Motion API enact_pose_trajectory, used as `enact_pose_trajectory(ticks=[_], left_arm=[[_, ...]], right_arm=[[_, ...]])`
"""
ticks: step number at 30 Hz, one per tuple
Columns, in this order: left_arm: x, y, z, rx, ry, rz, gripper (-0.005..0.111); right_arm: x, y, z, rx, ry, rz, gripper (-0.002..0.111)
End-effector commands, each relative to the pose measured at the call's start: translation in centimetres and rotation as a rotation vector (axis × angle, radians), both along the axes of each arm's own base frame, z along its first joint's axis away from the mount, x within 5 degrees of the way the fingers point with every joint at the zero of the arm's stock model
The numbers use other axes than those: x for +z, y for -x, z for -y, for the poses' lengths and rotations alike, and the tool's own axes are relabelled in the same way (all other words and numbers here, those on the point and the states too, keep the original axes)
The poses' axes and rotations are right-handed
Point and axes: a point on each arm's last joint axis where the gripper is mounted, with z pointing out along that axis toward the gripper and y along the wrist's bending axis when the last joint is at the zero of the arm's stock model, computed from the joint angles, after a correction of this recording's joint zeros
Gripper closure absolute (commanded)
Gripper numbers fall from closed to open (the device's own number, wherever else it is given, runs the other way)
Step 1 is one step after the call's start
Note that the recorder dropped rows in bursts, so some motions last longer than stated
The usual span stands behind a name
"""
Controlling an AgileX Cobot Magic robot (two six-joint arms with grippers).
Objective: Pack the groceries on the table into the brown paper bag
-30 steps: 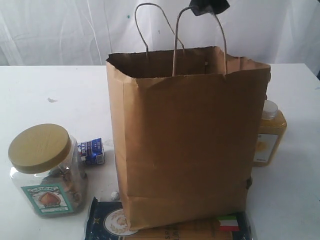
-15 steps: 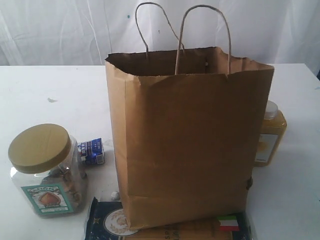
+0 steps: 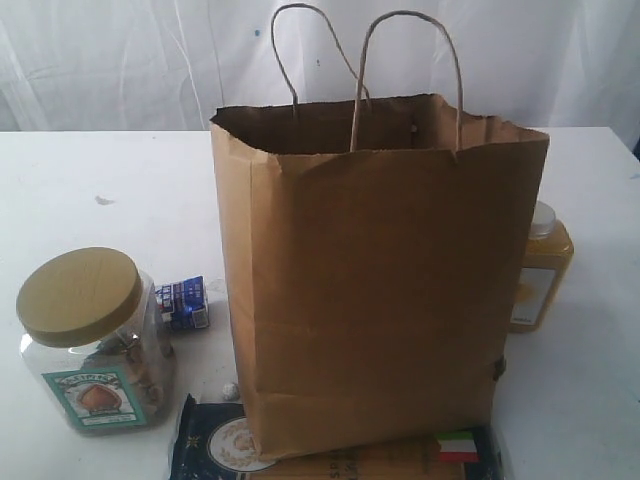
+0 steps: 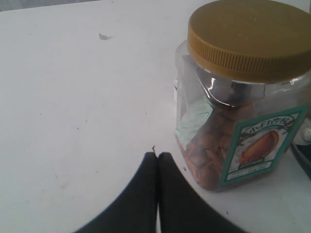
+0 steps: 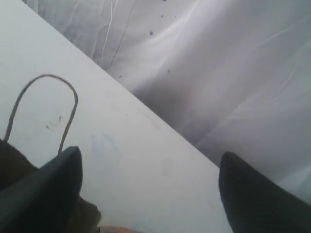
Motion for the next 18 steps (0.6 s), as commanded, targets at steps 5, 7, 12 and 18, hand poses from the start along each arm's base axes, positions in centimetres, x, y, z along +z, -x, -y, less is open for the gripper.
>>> enact_pose_trajectory(ticks=[5, 7, 12, 18], left_arm=[[-0.2, 0.0, 0.0, 0.000, -0.006, -0.004, 0.107], [-0.2, 0.0, 0.0, 0.000, -0.006, -0.004, 0.107], [-0.2, 0.0, 0.0, 0.000, -0.007, -0.004, 0.107], [-0.2, 0.0, 0.0, 0.000, -0.007, -0.004, 0.107]], right_arm=[[-3.8, -1.9, 3.4, -0.092, -0.023, -0.218, 0.046], [-4.7, -2.7, 2.6, -0.010, -0.049, -0.258, 0.046], [-8.5, -5.1, 1.1, 0.081, -0.037, -0.407, 0.046], [-9.5, -5.8, 0.9, 0.089, -0.017, -0.436, 0.046]])
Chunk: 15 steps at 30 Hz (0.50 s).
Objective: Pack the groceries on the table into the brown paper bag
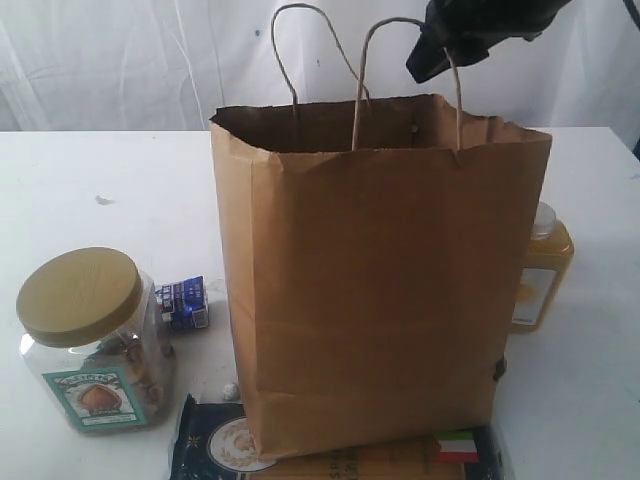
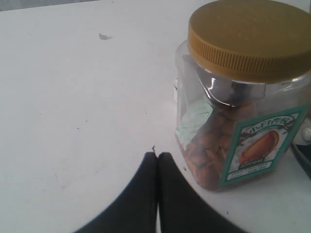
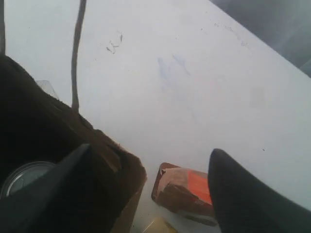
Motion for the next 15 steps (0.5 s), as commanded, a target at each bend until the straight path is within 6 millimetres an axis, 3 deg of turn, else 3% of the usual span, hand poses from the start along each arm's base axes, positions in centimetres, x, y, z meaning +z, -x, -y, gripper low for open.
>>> enact_pose_trajectory(ticks=[1, 15], left_arm=[[-0.2, 0.0, 0.0, 0.000, -0.007, -0.004, 0.107], [-0.2, 0.0, 0.0, 0.000, -0.007, -0.004, 0.107]], right_arm=[[-0.4, -0.2, 0.1, 0.021, 0.021, 0.000, 0.046], [-2.6, -1.0, -0.3, 0.102, 0.081, -0.072, 0.046]])
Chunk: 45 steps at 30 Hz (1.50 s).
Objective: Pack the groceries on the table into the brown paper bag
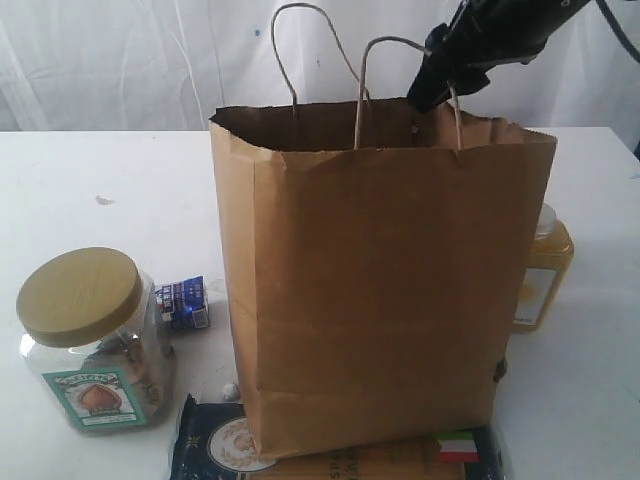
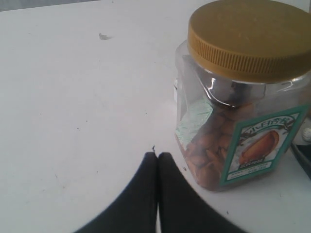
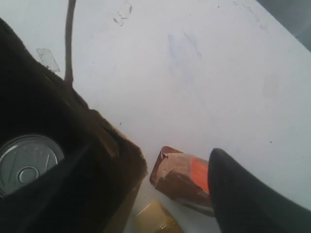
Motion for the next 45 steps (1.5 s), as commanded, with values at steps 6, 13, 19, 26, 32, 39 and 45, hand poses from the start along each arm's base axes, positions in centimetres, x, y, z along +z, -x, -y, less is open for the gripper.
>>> enact_pose_trajectory(ticks=[6, 13, 19, 26, 32, 39, 45], left_arm=[[-0.2, 0.0, 0.0, 0.000, -0.006, -0.004, 0.107], [-0.2, 0.0, 0.0, 0.000, -0.006, -0.004, 0.107], [-0.2, 0.0, 0.0, 0.000, -0.006, -0.004, 0.107], [-0.2, 0.0, 0.0, 0.000, -0.006, -0.004, 0.107], [-0.2, 0.0, 0.0, 0.000, -0.006, -0.004, 0.107], [-0.2, 0.0, 0.0, 0.000, -0.006, -0.004, 0.107], [-0.2, 0.0, 0.0, 0.000, -0.006, -0.004, 0.107]], right_arm=[[-2.8, -1.4, -0.7, 0.057, 0.014, -0.069, 0.046], [-4.1, -2.3, -1.1, 0.073, 0.003, -0.093, 0.072], [-3.3, -3.0, -2.2, 0.049, -0.066, 0.005, 0.108], [-1.2, -3.9, -3.7, 0.007, -0.133, 0.169, 0.108], [0.2, -4.4, -4.7, 0.006, -0.169, 0.242, 0.108], [1.5, -4.1, -6.2, 0.021, -0.208, 0.310, 0.108], [2.2, -3.2, -5.8, 0.046, -0.160, 0.303, 0.107]])
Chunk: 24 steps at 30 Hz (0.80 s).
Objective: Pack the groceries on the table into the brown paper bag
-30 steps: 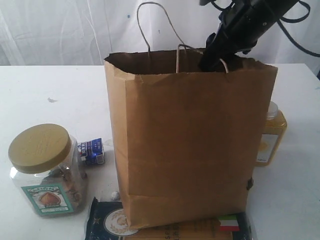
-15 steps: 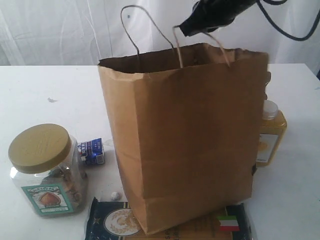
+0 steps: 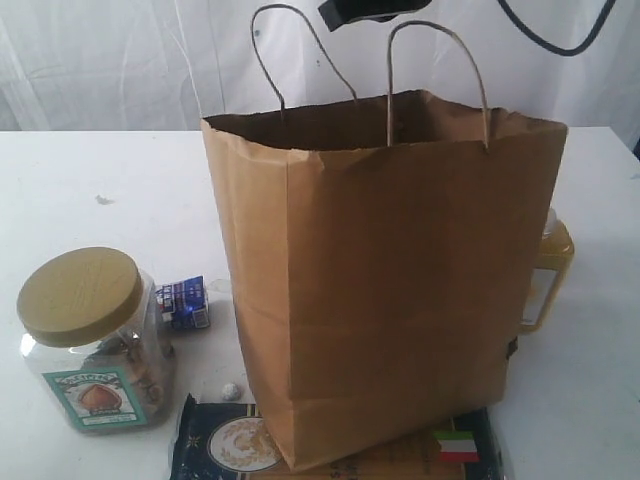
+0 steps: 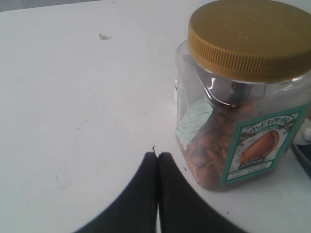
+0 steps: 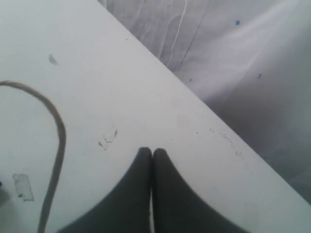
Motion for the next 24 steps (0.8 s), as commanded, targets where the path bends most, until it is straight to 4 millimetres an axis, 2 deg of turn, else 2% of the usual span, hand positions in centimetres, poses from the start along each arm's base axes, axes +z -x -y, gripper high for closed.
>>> enact_pose_trajectory(ticks=[1, 5, 9, 13, 20, 24], left_arm=[[-0.2, 0.0, 0.0, 0.000, -0.006, -0.004, 0.107], [-0.2, 0.0, 0.0, 0.000, -0.006, -0.004, 0.107], [-0.2, 0.0, 0.0, 0.000, -0.006, -0.004, 0.107], [-0.2, 0.0, 0.0, 0.000, -0.006, -0.004, 0.107], [-0.2, 0.0, 0.0, 0.000, -0.006, -0.004, 0.107], [-0.2, 0.0, 0.0, 0.000, -0.006, -0.004, 0.107]], right_arm=[[1.2, 1.1, 0.7, 0.005, 0.045, 0.008, 0.106], [1.7, 1.7, 2.1, -0.021, 0.087, -0.035, 0.087], [1.1, 2.0, 3.3, -0.053, 0.103, -0.143, 0.067], [0.0, 2.3, 3.7, -0.058, 0.132, -0.226, 0.061], [-1.1, 2.1, 4.6, -0.100, 0.196, -0.258, 0.060], [-1.2, 2.1, 4.8, -0.112, 0.217, -0.259, 0.050]])
